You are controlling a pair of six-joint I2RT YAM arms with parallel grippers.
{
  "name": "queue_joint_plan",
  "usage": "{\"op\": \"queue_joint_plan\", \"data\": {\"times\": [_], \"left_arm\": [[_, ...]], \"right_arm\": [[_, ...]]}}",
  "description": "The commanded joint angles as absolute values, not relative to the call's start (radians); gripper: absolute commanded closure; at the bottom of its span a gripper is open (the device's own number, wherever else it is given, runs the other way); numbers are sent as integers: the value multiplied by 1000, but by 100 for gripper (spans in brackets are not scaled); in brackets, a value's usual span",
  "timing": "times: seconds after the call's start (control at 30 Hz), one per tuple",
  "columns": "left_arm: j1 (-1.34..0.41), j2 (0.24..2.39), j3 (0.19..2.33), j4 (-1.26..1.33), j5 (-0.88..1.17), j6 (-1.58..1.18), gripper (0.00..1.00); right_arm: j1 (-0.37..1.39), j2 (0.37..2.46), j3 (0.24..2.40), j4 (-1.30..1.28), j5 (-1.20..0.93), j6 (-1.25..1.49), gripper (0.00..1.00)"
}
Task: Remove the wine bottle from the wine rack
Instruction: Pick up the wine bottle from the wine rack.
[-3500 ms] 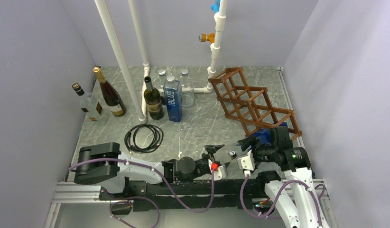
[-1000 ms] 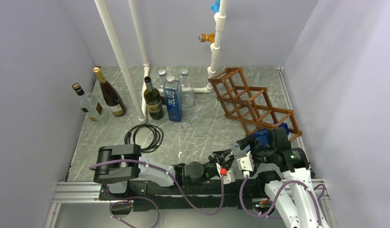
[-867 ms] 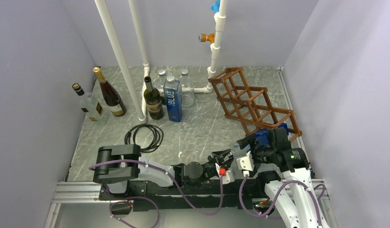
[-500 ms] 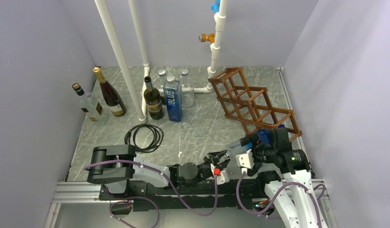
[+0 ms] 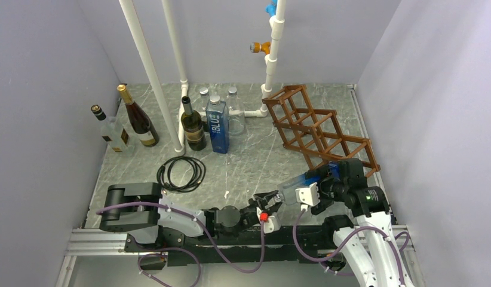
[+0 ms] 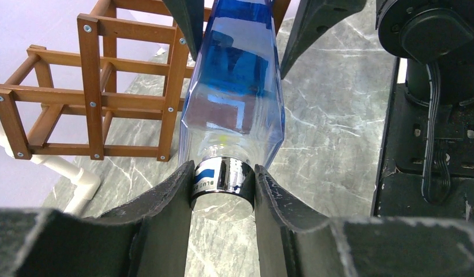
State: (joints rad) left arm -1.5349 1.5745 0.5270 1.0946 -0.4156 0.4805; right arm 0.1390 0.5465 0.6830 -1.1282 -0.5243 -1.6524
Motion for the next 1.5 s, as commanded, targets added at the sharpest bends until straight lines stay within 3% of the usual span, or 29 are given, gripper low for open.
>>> {"op": "queue_joint_plan", "data": {"times": [0.0,0.23,0.47,1.47], "left_arm": [[-1534,1510,521,1228,-463,453,100],[-1534,1493,508,1233,-466,463,100],[-1537,1401,495,1151,-437,468,100],[-1539,1089,572,684,-371,349,100]], "right_arm": [[136,563,704,-1088,-481,-1648,18],[137,572,689,-1094,-501,-1687,51],[137,598,735,-1119,-599,-1706,73],[170,731,897,-1157,-958,-1601,73]]}}
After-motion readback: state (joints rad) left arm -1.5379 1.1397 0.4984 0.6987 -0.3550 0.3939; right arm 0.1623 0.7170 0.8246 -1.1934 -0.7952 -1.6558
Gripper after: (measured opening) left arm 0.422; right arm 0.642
